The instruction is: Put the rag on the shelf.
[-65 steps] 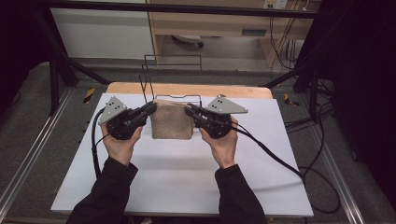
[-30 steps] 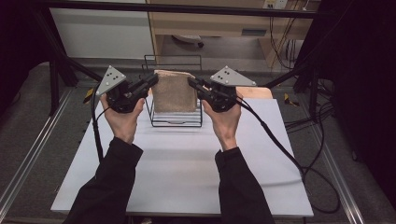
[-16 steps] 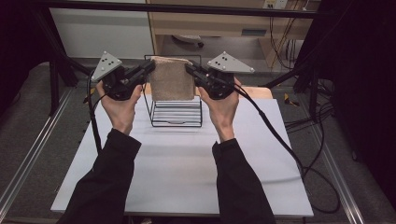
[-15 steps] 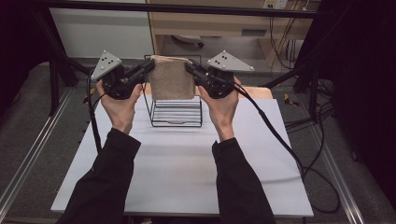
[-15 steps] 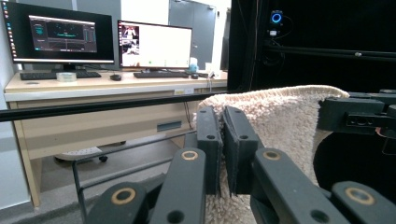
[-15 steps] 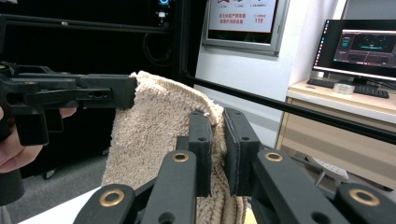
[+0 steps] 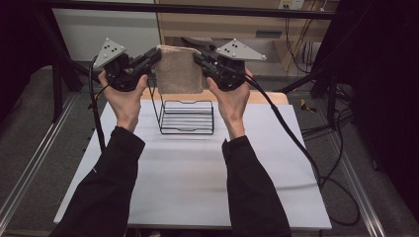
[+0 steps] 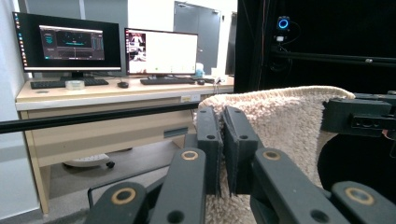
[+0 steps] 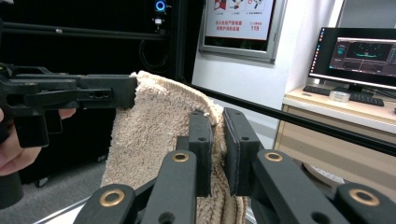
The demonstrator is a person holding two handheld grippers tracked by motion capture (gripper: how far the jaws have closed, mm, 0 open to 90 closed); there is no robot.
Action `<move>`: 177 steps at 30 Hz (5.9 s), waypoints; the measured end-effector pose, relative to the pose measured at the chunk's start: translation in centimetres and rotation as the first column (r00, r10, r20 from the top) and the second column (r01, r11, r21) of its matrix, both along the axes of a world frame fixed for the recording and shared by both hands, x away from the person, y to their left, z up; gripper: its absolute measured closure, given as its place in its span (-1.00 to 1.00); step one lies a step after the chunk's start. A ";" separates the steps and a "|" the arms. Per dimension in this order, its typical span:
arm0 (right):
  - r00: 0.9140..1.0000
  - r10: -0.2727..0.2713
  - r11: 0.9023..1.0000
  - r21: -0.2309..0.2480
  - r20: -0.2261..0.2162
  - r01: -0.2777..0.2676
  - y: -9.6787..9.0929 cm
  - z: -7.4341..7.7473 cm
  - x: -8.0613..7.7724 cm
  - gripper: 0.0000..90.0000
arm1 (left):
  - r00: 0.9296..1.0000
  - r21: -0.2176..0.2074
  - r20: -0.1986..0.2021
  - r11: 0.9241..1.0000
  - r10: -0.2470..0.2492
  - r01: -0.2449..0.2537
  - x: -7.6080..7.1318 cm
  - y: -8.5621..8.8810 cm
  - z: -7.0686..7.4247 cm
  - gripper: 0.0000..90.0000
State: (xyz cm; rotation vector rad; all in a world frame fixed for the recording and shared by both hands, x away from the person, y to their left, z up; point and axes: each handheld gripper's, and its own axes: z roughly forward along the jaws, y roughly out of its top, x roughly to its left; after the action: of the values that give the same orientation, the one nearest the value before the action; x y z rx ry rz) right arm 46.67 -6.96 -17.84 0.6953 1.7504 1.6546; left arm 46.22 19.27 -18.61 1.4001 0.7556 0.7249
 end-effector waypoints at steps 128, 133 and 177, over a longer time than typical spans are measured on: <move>0.998 -0.017 0.973 -0.231 -0.068 0.001 0.3 -5.3 1.7 0.83 | 0.994 0.141 -0.083 0.987 -0.065 0.077 1.9 0.6 -6.4 0.88; 0.998 -0.018 0.970 -0.242 -0.061 0.003 0.4 -5.5 1.5 0.83 | 0.994 0.140 -0.090 0.987 -0.068 0.080 1.6 0.9 -6.6 0.87; 0.997 0.025 0.961 -0.275 -0.066 -0.042 -0.1 -6.6 1.3 0.81 | 0.941 0.245 -0.308 0.944 -0.138 0.219 4.0 -0.4 -3.1 0.99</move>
State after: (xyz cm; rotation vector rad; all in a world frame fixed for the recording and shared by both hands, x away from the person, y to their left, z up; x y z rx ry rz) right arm 48.01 -7.08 -24.43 0.5942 1.9983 1.3842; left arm 50.23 18.84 -21.71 1.8327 0.7566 0.5004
